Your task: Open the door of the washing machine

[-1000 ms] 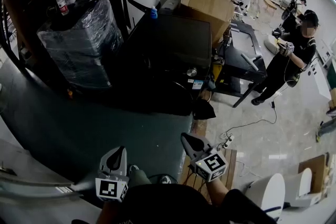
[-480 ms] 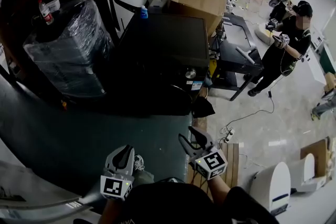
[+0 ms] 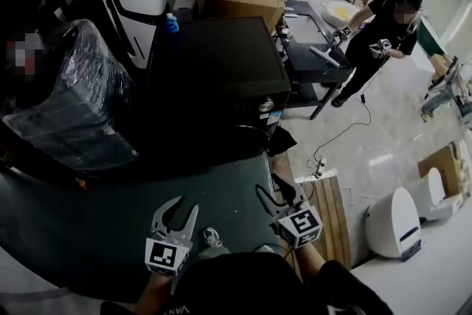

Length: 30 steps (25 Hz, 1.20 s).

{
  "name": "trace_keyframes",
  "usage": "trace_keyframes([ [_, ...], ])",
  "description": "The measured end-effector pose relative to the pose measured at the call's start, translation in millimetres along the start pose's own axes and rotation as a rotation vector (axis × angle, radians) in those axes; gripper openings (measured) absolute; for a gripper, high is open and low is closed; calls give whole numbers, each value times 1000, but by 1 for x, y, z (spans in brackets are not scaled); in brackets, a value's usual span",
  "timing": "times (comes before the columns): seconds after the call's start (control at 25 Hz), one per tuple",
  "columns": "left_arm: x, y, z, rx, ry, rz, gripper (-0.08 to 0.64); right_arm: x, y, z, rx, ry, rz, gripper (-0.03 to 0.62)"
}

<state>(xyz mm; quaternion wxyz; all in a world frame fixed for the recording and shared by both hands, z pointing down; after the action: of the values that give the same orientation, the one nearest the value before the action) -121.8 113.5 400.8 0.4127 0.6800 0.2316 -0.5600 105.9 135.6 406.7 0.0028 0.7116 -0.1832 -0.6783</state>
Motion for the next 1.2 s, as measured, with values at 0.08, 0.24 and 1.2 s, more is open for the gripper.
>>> trace_keyframes([
  [0.08,-1,5,20,-40,17,4,123,1,14,6,-40,14,0,199],
  [0.24,-7,15,45,-115,40,17,122,-1,34,12,-103,24,9,199],
  [1.2,-45,206,76,-165,93,161,122,-72,162,-104,-23,-48,230,199],
])
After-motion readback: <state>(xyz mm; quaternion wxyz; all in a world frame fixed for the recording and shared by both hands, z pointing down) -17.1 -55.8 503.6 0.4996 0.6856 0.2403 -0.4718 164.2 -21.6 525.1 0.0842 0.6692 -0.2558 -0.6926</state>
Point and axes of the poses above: the fingertips, and each gripper's own axes: y forward along the fingers, z to its left, x out of its top, the point moved 3 cm from there along -y, backward along the fingers, and after that the axes turned 3 degrees about -x, right-handed, at the moved point
